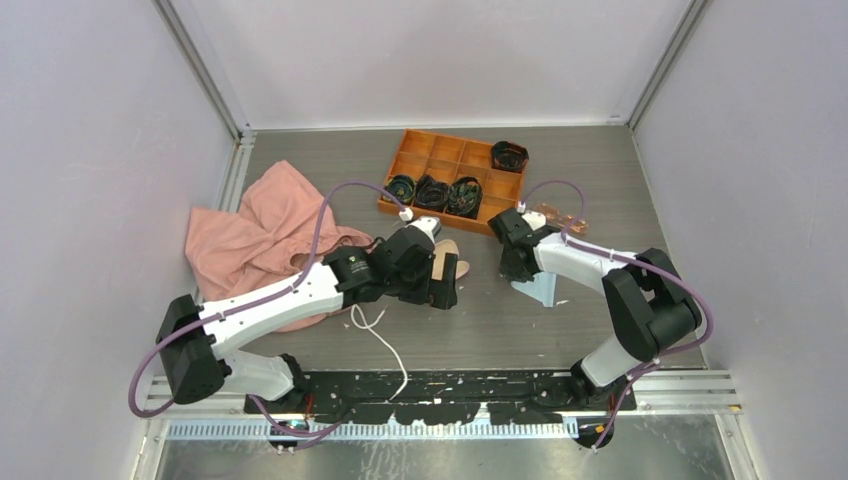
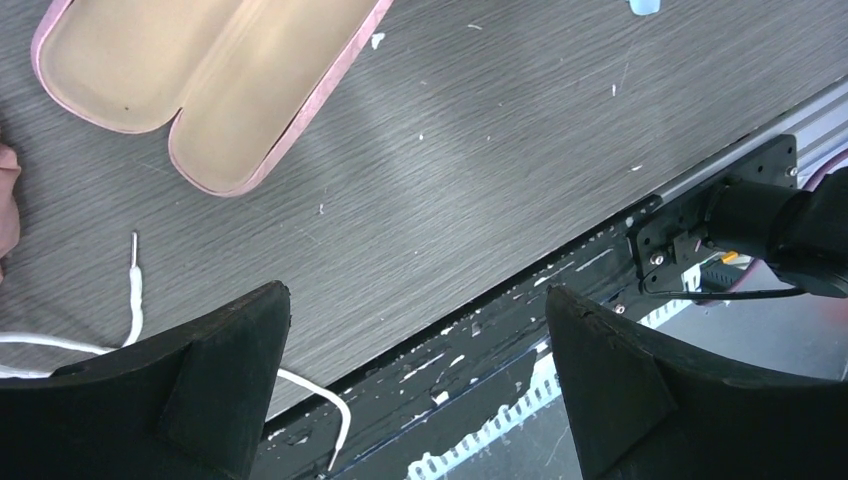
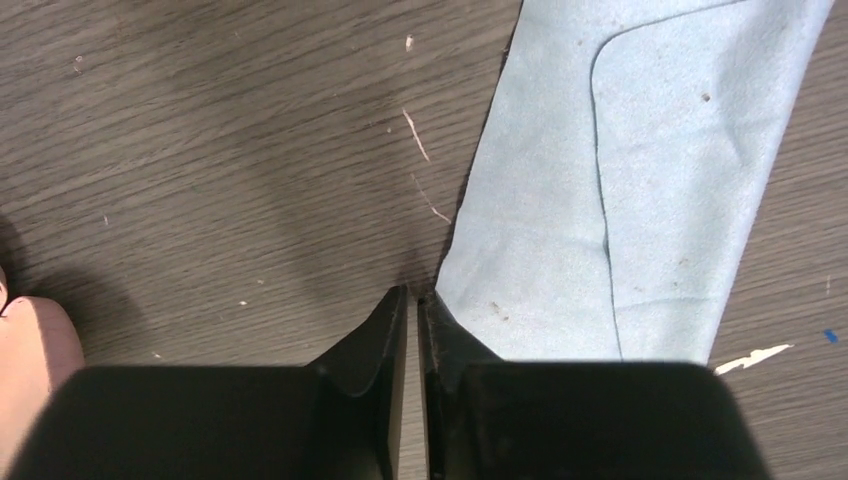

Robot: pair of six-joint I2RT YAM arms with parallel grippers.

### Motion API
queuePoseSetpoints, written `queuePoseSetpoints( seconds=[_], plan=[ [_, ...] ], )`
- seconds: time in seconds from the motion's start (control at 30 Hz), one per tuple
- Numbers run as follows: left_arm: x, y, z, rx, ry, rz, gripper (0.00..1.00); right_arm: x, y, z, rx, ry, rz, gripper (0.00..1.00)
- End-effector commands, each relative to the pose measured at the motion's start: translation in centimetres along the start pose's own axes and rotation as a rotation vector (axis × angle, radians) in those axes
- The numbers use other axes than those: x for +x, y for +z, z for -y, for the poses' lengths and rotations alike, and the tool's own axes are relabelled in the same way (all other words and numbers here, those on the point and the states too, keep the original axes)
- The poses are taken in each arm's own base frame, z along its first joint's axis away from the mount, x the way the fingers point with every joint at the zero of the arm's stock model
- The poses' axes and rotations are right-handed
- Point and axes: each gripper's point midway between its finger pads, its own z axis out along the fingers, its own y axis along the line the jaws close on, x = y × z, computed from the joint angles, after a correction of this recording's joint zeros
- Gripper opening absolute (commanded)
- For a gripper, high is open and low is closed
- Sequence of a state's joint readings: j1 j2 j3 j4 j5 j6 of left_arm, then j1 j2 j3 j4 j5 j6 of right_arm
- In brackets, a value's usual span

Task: Organize the sunglasses
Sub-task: Adjust the glasses cleaning cloth at the center of the board.

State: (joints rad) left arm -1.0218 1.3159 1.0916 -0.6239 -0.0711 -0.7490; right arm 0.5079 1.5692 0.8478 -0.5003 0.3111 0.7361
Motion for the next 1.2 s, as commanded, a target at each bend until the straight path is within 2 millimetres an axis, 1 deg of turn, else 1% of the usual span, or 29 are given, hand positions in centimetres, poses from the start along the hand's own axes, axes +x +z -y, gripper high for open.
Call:
queuePoseSetpoints(
  seconds=[0.0, 0.07, 0.13, 0.2, 0.27, 0.3, 0.43, 0.53, 0.63, 0.77, 0.83, 0.97, 1.07, 1.17],
  plan=[
    [0.0, -0.1, 0.0, 0.006, -0.003, 0.014, 1.00, 0.2, 0.8, 1.4, 0.070, -0.005, 0.021, 0.10],
    [0.0, -0.1, -0.1, 0.003, -0.005, 0.015, 1.00, 0.2, 0.7, 1.3, 0.064, -0.003, 0.019, 0.02],
    [-0.2, -0.2, 0.0, 0.003, -0.004, 0.016, 1.00, 0.3, 0.4, 1.5, 0.067, -0.004, 0.021, 0.02],
    [-0.3, -0.2, 0.1, 0.005, -0.003, 0.018, 1.00, 0.2, -0.3, 1.8, 0.069, 0.005, 0.034, 0.21],
    [-0.3, -0.2, 0.1, 0.005, -0.006, 0.020, 1.00, 0.4, -0.8, 2.1, 0.062, 0.018, 0.042, 0.30],
    [-0.3, -0.1, 0.1, 0.006, -0.006, 0.019, 1.00, 0.5, -0.9, 2.3, 0.062, 0.023, 0.043, 0.33],
    [-0.1, 0.4, 0.4, 0.012, -0.016, 0.004, 1.00, 1.2, -0.7, 2.8, 0.068, 0.037, 0.033, 0.36],
    [0.0, 0.5, 0.6, 0.021, -0.018, -0.002, 0.99, 1.7, -0.3, 2.7, 0.065, 0.041, 0.021, 0.36],
    [0.0, 0.4, 0.5, 0.019, -0.017, -0.003, 0.99, 1.6, -0.1, 2.5, 0.059, 0.056, 0.022, 0.34],
    [0.0, 0.2, 0.3, 0.012, -0.017, 0.004, 0.99, 1.9, 0.0, 2.5, 0.056, 0.066, 0.019, 0.26],
    [0.1, 0.1, 0.2, 0.013, -0.019, 0.005, 0.99, 2.2, 0.0, 2.5, 0.049, 0.069, 0.013, 0.19],
    [0.1, 0.1, 0.2, 0.013, -0.020, 0.004, 0.99, 2.3, -0.1, 2.4, 0.033, 0.073, 0.012, 0.01],
    [0.1, -0.1, 0.1, 0.009, -0.021, 0.010, 0.99, 2.2, -0.5, 2.1, 0.010, 0.078, 0.012, 0.01],
    [-0.2, -0.3, -0.1, -0.003, -0.025, 0.023, 0.99, 2.0, -1.3, 1.3, -0.046, 0.090, 0.014, 0.00]
  ],
)
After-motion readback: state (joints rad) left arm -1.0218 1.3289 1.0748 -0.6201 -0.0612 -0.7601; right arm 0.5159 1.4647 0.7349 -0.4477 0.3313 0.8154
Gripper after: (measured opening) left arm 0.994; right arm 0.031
